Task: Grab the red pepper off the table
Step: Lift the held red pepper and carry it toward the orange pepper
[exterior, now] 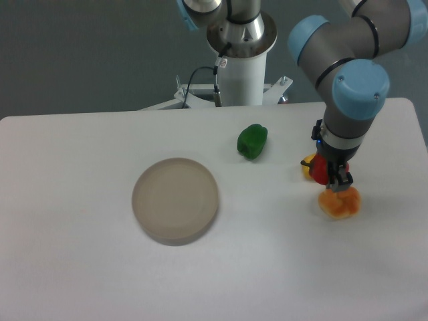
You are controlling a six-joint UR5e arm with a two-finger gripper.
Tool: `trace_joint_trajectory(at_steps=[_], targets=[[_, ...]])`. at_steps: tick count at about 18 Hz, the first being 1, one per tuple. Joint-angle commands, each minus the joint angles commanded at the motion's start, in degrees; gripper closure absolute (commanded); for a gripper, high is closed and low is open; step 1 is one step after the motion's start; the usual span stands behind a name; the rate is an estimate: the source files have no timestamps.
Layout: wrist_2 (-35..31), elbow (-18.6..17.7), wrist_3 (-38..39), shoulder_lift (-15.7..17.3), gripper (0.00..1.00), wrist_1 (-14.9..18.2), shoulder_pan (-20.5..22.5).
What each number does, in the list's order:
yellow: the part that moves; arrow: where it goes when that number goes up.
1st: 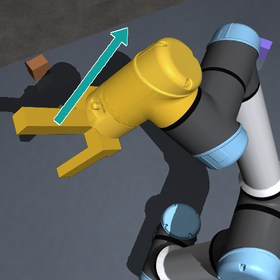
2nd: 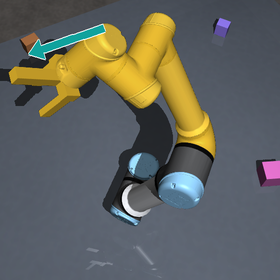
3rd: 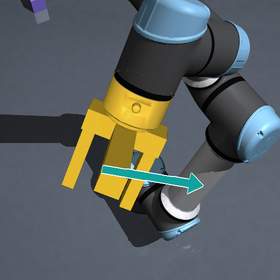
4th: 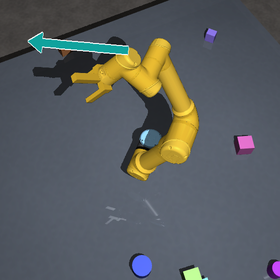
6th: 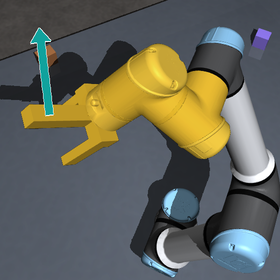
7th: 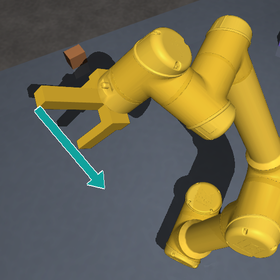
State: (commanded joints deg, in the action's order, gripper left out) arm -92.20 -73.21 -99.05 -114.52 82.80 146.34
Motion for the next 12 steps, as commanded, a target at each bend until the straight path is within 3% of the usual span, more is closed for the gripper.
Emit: trace_joint_trajectory(at_steps=[12], targets=[[3.95,-1.5,-0.7,-0.35,0.44,-0.18,-0.09]])
